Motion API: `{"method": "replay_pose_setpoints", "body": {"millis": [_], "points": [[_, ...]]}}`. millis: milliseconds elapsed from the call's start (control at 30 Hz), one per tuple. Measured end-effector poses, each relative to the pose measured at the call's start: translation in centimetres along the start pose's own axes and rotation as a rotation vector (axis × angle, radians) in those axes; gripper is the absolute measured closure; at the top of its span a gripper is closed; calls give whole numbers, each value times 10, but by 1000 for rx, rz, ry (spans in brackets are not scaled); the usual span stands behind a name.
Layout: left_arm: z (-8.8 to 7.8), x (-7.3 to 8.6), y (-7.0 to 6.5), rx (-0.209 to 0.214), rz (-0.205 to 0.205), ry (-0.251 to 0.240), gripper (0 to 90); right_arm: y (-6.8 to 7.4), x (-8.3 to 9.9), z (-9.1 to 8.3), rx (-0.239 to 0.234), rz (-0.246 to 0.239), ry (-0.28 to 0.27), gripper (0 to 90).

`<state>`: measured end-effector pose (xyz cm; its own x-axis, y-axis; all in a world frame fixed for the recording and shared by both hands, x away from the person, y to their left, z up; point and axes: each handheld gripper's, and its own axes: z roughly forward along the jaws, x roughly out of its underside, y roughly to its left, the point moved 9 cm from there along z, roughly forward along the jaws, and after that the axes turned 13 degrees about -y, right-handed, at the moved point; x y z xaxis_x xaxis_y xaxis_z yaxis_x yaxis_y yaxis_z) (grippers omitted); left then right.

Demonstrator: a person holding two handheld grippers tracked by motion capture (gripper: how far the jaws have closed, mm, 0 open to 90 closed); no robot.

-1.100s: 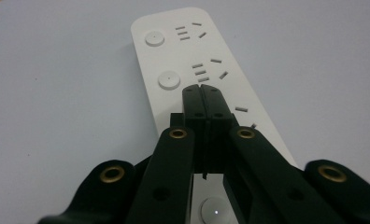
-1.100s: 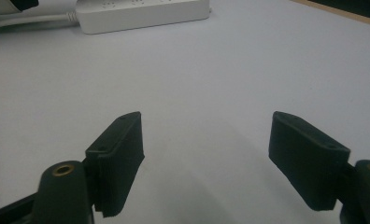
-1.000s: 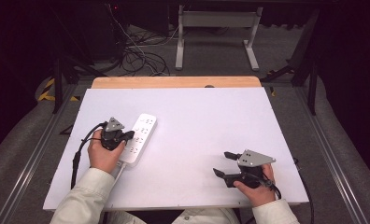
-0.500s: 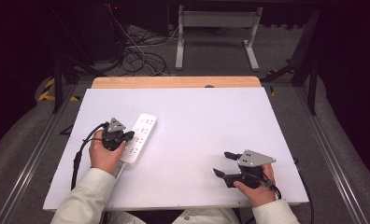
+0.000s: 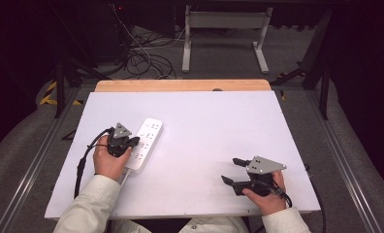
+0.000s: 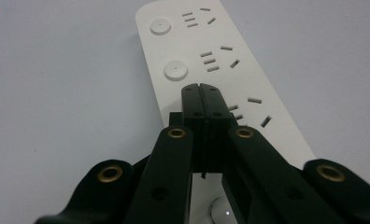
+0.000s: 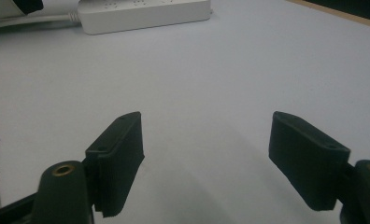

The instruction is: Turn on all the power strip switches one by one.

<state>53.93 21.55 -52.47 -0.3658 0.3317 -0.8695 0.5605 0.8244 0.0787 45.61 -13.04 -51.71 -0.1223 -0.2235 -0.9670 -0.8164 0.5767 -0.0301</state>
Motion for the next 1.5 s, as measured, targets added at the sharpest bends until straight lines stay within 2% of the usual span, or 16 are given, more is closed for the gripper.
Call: {"method": "replay_pose_setpoints", "body": {"millis": [67, 333, 400, 533, 667, 800, 967, 1033, 1200, 1267, 1300, 1333, 1400, 1433, 1467, 1500], "points": [[0, 0, 1, -14, 13, -1, 900, 0, 0, 0, 0, 0, 0, 271], [1, 1, 1, -17, 9, -1, 900, 0, 0, 0, -2, -1, 2, 271], [1, 1, 1, -7, -2, 1, 900, 0, 0, 0, -2, -1, 2, 271], [1, 1, 2, -16, -1, 4, 900, 0, 0, 0, -1, -1, 3, 271], [1, 1, 1, -15, -20, 9, 900, 1, 0, 1, -1, -2, 3, 271], [2, 2, 0, -29, -13, 12, 900, 1, 1, 1, 0, 0, 6, 270], [2, 2, 0, -24, -38, 17, 900, 1, 1, 1, 3, 1, 6, 271], [2, 2, 0, -34, -40, 17, 900, 1, 1, 1, 1, 2, 6, 271], [2, 2, 0, -27, -49, 21, 900, 1, 1, 1, 1, 4, 5, 270], [2, 2, 1, -22, -49, 16, 900, 1, 1, 1, 0, 5, 4, 270], [2, 2, 0, -13, -66, 13, 900, 1, 1, 1, 0, 5, 4, 270], [1, 1, 1, -2, -76, -12, 900, 0, 1, 1, 2, 4, 4, 270], [1, 0, 1, -2, -86, -29, 900, 0, 1, 1, 3, 8, 2, 270], [0, -3, 2, -19, -79, -33, 900, 0, 1, 1, 3, 8, 2, 270], [-3, -11, 5, -25, -76, -62, 900, -1, 1, 1, 4, 12, 5, 269], [-4, -15, 5, -19, -94, -79, 900, -1, 2, 2, 2, 12, 5, 269]]}}
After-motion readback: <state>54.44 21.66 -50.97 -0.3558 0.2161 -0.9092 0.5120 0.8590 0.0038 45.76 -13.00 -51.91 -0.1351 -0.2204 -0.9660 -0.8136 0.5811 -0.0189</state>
